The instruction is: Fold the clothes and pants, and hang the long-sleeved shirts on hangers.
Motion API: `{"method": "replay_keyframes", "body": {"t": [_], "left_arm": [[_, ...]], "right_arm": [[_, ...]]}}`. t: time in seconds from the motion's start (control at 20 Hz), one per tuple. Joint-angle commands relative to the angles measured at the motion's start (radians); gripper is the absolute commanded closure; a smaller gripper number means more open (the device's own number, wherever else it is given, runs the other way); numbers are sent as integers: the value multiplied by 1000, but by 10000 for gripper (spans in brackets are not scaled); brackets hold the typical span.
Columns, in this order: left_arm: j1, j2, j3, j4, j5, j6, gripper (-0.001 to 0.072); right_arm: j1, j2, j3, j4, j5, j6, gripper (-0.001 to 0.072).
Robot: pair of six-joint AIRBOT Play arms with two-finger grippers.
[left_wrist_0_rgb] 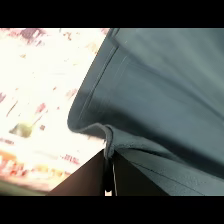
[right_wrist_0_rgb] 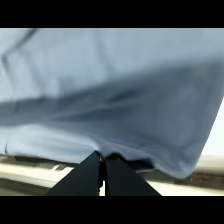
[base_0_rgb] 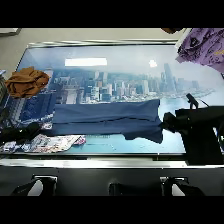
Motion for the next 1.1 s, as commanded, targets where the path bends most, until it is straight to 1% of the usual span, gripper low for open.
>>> {"method": "replay_keyframes", "body": {"t": [0.0, 0.1, 0.2, 0.3, 0.5, 0.65, 0.75, 0.85, 0.95, 1.0, 1.05], "left_arm": [[-78, -181, 98, 2, 148, 25, 695], [-98, -306, 179, 2, 173, 27, 695], [-119, -421, 268, 2, 175, 55, 695], [-142, -519, 353, 2, 175, 63, 695], [-169, -658, 476, 2, 175, 69, 695], [-178, -712, 517, 2, 174, 69, 695], [-184, -739, 529, 2, 170, 69, 694], [-190, -759, 534, 2, 165, 69, 694], [-194, -769, 534, 2, 167, 69, 694], [-193, -770, 534, 2, 167, 69, 691], [-193, -768, 536, 2, 165, 68, 651]], "right_arm": [[1, -209, 116, 27, 99, -75, 685], [1, -312, 199, 33, 136, -90, 685], [1, -410, 288, 34, 156, -97, 685], [1, -499, 371, 47, 169, -102, 685], [1, -624, 499, 72, 186, -111, 685], [33, -669, 536, 74, 212, -118, 685], [66, -689, 536, 36, 223, -113, 684], [88, -706, 536, -39, 224, -67, 684], [88, -718, 536, -50, 238, -55, 683], [88, -718, 536, -49, 249, -53, 675], [87, -717, 536, -39, 252, -42, 613]]}}
